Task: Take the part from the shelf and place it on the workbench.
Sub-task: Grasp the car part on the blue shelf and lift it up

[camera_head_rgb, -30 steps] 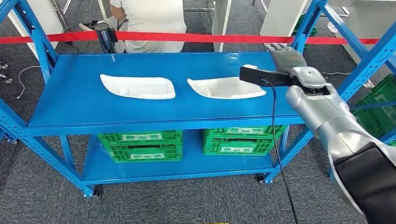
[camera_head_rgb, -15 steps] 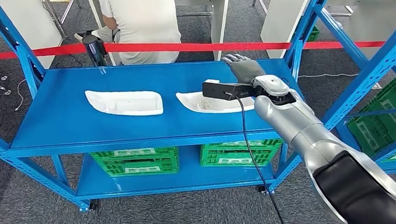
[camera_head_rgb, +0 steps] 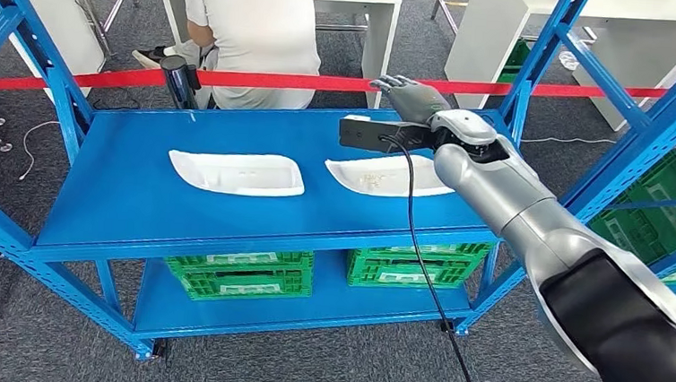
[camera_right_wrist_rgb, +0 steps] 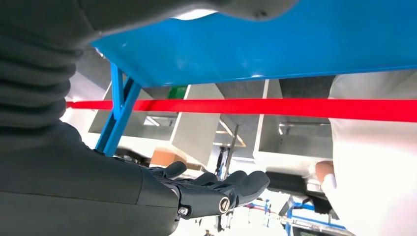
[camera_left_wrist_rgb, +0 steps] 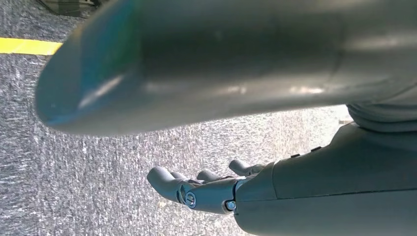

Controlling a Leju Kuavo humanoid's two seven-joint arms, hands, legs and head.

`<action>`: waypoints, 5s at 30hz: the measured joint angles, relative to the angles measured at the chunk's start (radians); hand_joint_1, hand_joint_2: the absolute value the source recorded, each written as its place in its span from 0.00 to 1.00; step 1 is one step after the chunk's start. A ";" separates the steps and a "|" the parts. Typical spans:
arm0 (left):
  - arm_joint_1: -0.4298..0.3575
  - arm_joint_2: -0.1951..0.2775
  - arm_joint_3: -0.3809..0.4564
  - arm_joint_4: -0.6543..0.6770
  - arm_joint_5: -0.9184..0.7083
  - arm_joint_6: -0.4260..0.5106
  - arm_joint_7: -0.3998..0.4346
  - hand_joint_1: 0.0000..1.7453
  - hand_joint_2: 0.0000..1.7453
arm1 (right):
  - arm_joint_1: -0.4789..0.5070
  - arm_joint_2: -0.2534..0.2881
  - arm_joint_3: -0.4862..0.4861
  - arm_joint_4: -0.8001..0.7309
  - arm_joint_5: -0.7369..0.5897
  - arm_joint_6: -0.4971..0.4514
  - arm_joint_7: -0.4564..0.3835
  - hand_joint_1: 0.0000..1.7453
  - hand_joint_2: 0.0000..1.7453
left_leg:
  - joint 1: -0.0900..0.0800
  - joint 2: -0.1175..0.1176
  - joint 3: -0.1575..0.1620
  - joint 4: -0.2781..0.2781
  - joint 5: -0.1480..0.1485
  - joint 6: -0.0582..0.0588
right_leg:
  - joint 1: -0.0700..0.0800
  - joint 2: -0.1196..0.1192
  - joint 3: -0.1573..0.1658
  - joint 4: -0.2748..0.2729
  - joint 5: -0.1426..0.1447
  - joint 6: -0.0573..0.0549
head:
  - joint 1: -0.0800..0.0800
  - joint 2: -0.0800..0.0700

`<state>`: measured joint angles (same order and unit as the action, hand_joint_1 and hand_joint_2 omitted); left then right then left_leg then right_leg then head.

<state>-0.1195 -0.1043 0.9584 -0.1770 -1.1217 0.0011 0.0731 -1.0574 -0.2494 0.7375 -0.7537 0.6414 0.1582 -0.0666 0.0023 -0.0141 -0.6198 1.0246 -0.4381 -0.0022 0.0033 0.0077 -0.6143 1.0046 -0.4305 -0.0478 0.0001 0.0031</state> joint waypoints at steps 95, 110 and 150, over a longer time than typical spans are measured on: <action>0.030 0.004 0.045 0.000 -0.004 0.009 -0.027 0.00 0.00 | 0.197 0.027 0.041 0.287 -0.002 -0.193 -0.018 1.00 1.00 | 0.001 0.001 0.000 0.001 -0.002 0.001 | -0.001 -0.001 -0.002 0.003 -0.005 0.046 | 0.000 0.000; 0.030 0.004 0.051 0.000 0.001 -0.010 -0.028 0.00 1.00 | 0.185 0.061 0.041 0.310 0.008 -0.205 -0.014 1.00 1.00 | 0.001 0.001 0.002 0.001 -0.002 0.001 | -0.001 -0.002 0.000 0.003 -0.006 0.045 | 0.000 0.000; 0.053 -0.051 0.086 0.004 0.007 -0.015 0.006 0.00 1.00 | 0.790 -0.247 -0.623 -0.969 -0.242 -0.275 -0.152 1.00 1.00 | 0.022 0.009 -0.115 0.288 -0.169 -0.052 | -0.025 -0.012 -0.017 0.030 -0.014 0.027 | 0.000 0.000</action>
<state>-0.0667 -0.1549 1.0445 -0.1732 -1.1149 -0.0138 0.0793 -0.2669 -0.4959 0.1147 -1.7228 0.3998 -0.1168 -0.2189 0.0244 -0.0056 -0.7350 1.3122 -0.6069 -0.0538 -0.0212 -0.0046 -0.6311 1.0346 -0.4440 -0.0207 0.0004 0.0031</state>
